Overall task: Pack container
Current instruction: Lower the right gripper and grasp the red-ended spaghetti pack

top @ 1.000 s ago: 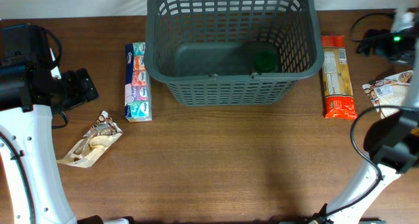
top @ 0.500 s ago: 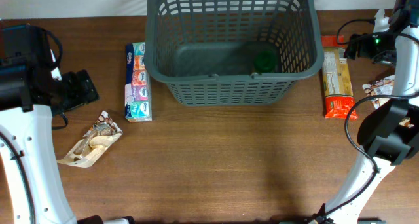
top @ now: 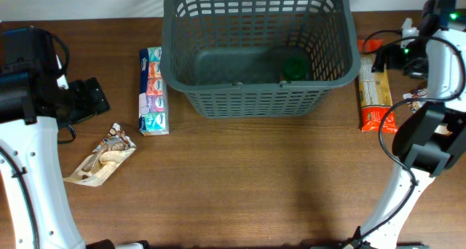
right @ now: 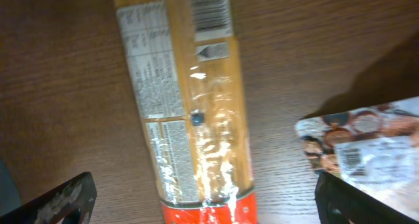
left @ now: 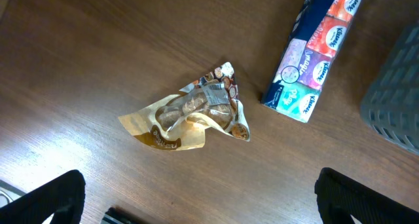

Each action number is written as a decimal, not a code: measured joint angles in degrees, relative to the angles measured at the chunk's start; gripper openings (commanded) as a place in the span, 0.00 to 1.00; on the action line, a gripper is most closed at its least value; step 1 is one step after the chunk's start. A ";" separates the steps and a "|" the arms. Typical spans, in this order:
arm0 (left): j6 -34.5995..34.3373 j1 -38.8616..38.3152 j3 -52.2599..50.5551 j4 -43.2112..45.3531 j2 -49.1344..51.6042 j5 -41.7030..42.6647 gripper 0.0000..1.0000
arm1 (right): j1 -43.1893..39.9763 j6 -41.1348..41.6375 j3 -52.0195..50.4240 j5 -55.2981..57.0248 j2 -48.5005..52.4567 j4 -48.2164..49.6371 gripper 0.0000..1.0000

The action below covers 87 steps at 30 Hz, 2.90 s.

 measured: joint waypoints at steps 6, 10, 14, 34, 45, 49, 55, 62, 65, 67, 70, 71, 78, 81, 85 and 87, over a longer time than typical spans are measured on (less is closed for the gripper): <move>0.00 0.00 0.00 0.00 0.00 0.00 1.00 | 1.60 0.00 -1.95 0.00 0.81 0.85 0.99; 0.00 0.00 0.02 0.00 0.00 0.00 1.00 | 1.92 -0.17 -2.62 0.02 1.31 1.09 0.99; 0.00 0.00 0.00 0.00 0.00 0.00 1.00 | 1.92 -1.05 -2.64 0.24 2.29 1.11 0.99; 0.00 0.00 0.00 0.00 0.00 0.00 1.00 | 1.92 -1.70 -2.64 2.64 6.64 1.49 0.99; 0.00 0.00 0.02 0.00 0.00 0.00 0.99 | 1.92 -1.86 -2.67 2.82 7.63 1.62 0.99; 0.00 0.00 0.02 0.04 0.00 0.00 1.00 | 1.92 -1.90 -2.67 2.84 7.63 1.79 0.99; 0.00 0.00 0.00 0.24 0.00 0.00 1.00 | 1.92 -1.95 -2.67 2.84 7.63 2.19 0.99; -0.02 0.00 0.02 0.61 0.00 0.00 1.00 | 1.92 -2.08 -4.11 2.84 7.63 3.80 0.99; 0.00 0.00 0.00 0.61 0.00 0.00 1.00 | 1.92 -2.10 -6.14 2.84 7.63 4.33 0.99; 0.00 0.00 0.00 0.59 0.00 0.00 1.00 | 1.90 -2.12 -7.02 2.78 7.63 4.57 0.99; 0.00 0.00 0.02 0.63 0.00 0.00 1.00 | 1.90 -2.12 -7.08 2.84 7.63 4.79 0.99; 0.00 0.00 0.02 0.66 0.00 0.00 1.00 | 1.90 -2.12 -7.08 2.82 7.63 4.83 0.99; 0.00 0.00 0.00 1.05 0.00 0.00 0.99 | 1.92 -2.32 -7.10 2.82 7.63 5.64 0.52; 0.00 0.00 0.00 1.05 0.00 0.00 0.99 | 1.92 -2.29 -7.10 2.78 7.61 5.73 0.08; 0.00 0.00 0.00 1.05 0.00 0.00 1.00 | 1.97 -1.60 -6.78 3.19 5.95 5.20 0.04; -0.02 0.00 0.02 1.05 0.00 0.00 1.00 | 1.97 -0.46 -6.38 3.52 5.95 5.14 0.04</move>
